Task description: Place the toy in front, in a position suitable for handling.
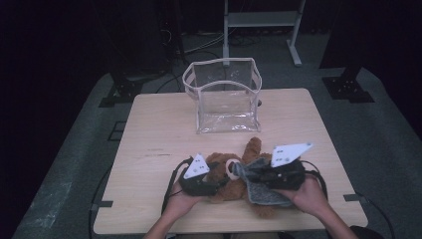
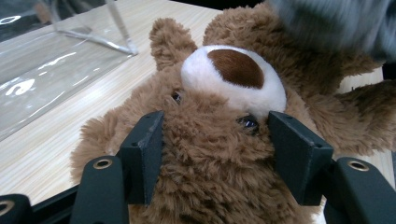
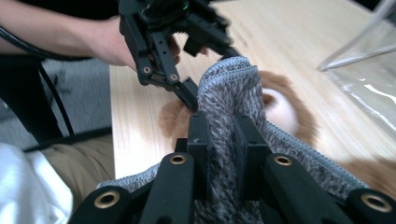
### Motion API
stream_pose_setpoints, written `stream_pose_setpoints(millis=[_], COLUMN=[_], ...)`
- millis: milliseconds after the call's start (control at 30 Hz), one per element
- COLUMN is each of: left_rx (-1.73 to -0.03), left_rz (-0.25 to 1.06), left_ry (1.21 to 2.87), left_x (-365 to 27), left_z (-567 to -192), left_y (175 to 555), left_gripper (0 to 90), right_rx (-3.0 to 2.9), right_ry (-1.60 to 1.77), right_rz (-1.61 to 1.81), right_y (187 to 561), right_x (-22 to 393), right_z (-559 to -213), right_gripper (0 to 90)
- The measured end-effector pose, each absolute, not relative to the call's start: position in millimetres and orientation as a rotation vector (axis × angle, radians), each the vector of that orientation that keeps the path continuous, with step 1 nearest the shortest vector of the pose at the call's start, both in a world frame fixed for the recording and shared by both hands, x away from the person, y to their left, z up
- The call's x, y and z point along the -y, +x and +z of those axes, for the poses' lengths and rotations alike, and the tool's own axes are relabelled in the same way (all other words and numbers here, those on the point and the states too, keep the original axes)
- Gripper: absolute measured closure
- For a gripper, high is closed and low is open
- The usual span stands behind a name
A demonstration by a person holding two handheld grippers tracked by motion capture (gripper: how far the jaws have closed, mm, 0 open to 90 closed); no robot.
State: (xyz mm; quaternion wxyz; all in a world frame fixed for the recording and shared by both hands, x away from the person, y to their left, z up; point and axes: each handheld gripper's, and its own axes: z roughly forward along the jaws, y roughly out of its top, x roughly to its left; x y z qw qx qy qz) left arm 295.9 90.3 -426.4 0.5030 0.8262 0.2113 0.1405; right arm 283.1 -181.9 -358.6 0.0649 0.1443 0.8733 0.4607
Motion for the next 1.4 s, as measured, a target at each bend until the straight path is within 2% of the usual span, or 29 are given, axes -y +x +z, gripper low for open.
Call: stream_pose_setpoints(millis=[100, 233, 400, 533, 667, 800, 1167, 1400], left_rx=[-0.494, -0.507, -0.534, -0.512, -0.499, -0.465, -0.486, -0.503], left_rz=[0.356, 0.368, 0.331, 0.329, 0.331, 0.330, 0.327, 0.333], left_ry=[2.002, 2.009, 2.020, 2.025, 1.976, 2.002, 2.017, 2.011], left_x=[-88.2, -102.2, -107.6, -99.8, -99.8, -92.3, -88.2, -89.2], left_z=[-425.4, -424.2, -433.8, -434.8, -428.4, -429.3, -432.4, -432.5], left_y=[294.8, 295.5, 300.4, 300.8, 299.4, 300.9, 303.4, 305.1], left_gripper=[36.5, 36.4, 37.2, 38.4, 37.4, 34.8, 35.9, 36.1], right_rx=[-2.675, -2.652, -2.640, -2.631, -2.651, -2.640, -2.646, -2.697], right_ry=[0.464, 0.554, 0.593, 0.521, 0.479, 0.525, 0.575, 0.519], right_rz=[1.316, 1.300, 1.243, 1.279, 1.269, 1.316, 1.250, 1.248], right_y=[289.9, 295.6, 291.9, 283.6, 281.6, 282.3, 270.2, 269.5], right_x=[172.0, 188.8, 204.4, 195.6, 182.9, 190.0, 210.5, 193.0], right_z=[-373.6, -389.2, -384.4, -375.1, -384.9, -393.5, -398.0, -401.8], right_gripper=[78.7, 78.9, 78.8, 78.7, 78.4, 78.5, 78.3, 78.4])
